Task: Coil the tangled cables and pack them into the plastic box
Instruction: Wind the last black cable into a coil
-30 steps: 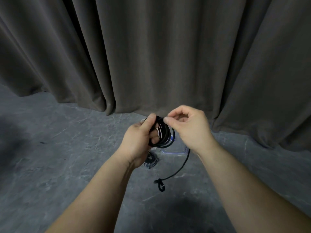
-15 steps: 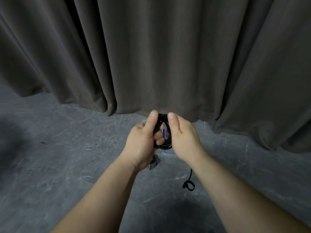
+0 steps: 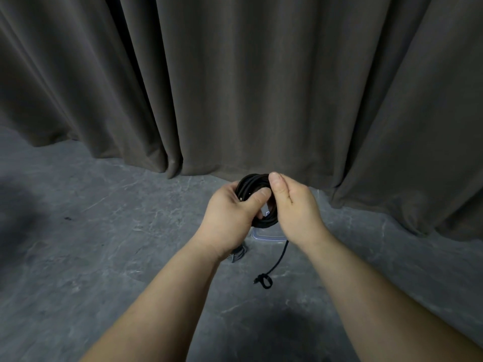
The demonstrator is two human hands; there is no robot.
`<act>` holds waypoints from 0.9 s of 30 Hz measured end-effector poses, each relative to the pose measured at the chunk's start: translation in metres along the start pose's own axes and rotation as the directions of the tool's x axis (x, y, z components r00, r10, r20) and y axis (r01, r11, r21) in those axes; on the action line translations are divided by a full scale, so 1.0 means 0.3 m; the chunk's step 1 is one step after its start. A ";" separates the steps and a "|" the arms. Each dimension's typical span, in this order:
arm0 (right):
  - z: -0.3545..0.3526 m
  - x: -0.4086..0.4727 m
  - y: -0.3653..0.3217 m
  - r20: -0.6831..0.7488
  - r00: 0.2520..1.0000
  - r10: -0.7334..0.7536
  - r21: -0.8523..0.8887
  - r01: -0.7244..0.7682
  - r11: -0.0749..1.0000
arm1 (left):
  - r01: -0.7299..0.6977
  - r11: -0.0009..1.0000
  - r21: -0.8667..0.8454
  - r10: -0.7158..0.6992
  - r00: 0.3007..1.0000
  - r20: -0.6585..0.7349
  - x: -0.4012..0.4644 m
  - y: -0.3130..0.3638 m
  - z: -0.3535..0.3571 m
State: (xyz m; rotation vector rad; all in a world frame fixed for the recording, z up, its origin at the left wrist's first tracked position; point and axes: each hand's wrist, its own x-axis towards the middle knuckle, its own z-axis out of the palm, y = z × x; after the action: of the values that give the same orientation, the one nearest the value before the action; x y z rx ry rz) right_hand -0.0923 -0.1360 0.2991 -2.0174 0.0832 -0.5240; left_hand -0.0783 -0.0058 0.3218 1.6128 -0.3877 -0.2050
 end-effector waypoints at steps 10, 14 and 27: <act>0.002 -0.003 -0.010 0.037 0.999 -0.022 -0.007 0.022 1.000 | 0.290 0.873 -0.392 -0.266 0.957 0.114 0.005 0.022 0.002; 0.006 0.003 -0.006 0.060 0.998 -0.009 0.085 0.004 0.996 | 0.347 0.804 -0.483 -0.295 0.938 0.183 0.002 0.025 -0.002; -0.006 0.006 0.011 0.037 0.999 0.016 0.140 -0.021 0.990 | 0.411 0.750 -0.518 -0.271 0.906 0.326 0.007 0.017 -0.015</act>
State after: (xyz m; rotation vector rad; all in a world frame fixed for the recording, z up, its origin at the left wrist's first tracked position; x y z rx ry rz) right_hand -0.0908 -0.1398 0.2976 -1.8862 0.0420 -0.4685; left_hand -0.0753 -0.0025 0.3275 1.0355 -0.1687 -0.7341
